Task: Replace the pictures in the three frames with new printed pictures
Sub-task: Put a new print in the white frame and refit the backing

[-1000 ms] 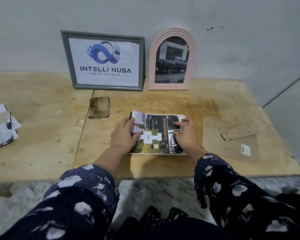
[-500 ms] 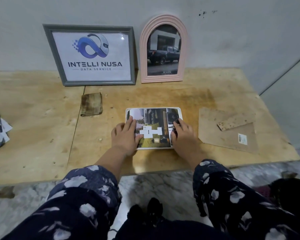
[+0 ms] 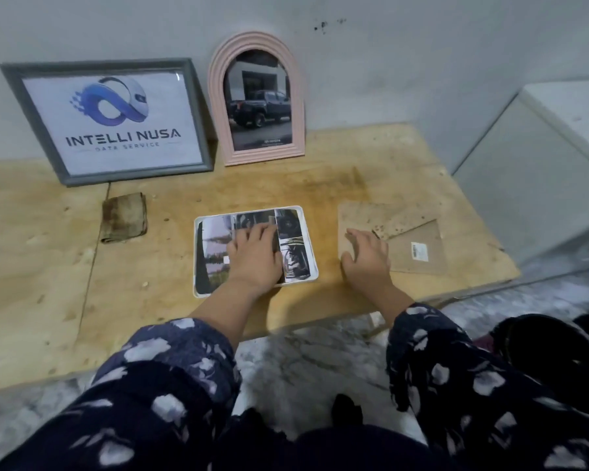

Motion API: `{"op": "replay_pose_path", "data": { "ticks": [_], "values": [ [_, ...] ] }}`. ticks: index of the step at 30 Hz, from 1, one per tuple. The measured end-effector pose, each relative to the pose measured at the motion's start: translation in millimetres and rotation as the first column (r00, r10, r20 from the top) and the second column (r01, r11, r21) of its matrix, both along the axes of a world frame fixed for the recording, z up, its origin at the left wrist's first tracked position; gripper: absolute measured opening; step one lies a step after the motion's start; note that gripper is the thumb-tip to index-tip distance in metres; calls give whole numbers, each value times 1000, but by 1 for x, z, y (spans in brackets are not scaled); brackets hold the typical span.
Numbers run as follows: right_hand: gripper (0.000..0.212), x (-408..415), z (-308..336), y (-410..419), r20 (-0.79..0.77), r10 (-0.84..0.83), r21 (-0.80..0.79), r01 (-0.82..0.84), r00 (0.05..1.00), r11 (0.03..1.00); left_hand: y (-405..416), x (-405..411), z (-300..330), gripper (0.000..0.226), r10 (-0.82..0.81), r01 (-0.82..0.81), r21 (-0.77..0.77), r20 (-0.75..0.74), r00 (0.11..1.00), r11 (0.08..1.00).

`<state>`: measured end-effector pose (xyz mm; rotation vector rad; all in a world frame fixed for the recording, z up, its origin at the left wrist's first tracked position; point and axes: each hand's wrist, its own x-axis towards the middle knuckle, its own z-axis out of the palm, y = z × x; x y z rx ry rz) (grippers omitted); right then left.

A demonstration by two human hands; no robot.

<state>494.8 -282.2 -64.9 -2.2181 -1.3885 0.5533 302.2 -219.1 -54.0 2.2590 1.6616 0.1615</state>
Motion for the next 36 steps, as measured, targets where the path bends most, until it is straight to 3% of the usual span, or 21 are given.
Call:
{"op": "replay_pose_path", "data": {
  "ticks": [7, 12, 17, 20, 23, 26, 30, 36],
  "values": [
    [51, 109, 7, -29, 31, -104, -177, 107, 994, 978, -22, 107, -1, 42, 0, 36, -133, 261, 965, 991],
    [55, 150, -2, -35, 44, -183, -191, 188, 982, 963, -26, 154, -10, 50, 116, -80, -215, 159, 980, 973],
    [53, 157, -6, -28, -109, -283, -110, 271, 953, 956, -29, 174, -17, 63, 320, -264, -255, 211, 924, 930],
    [56, 162, -6, -24, -298, -399, -114, 383, 867, 917, -26, 176, -15, 78, 466, -363, -344, 291, 835, 866],
    [59, 167, -1, -20, -445, -449, -138, 436, 775, 889, -21, 174, -9, 76, 490, -390, -341, 286, 824, 855],
    [53, 162, 13, -15, -568, -401, -99, 424, 719, 900, -12, 161, 0, 60, 472, -377, -311, 336, 815, 873],
    [61, 135, 19, 2, -658, -268, -58, 307, 704, 950, -5, 120, 10, 74, 508, -422, -292, 372, 777, 858],
    [68, 73, 30, 26, -693, -98, -41, 97, 714, 994, -7, 38, 18, 71, 569, -527, -215, 340, 749, 822]
  ]
}}
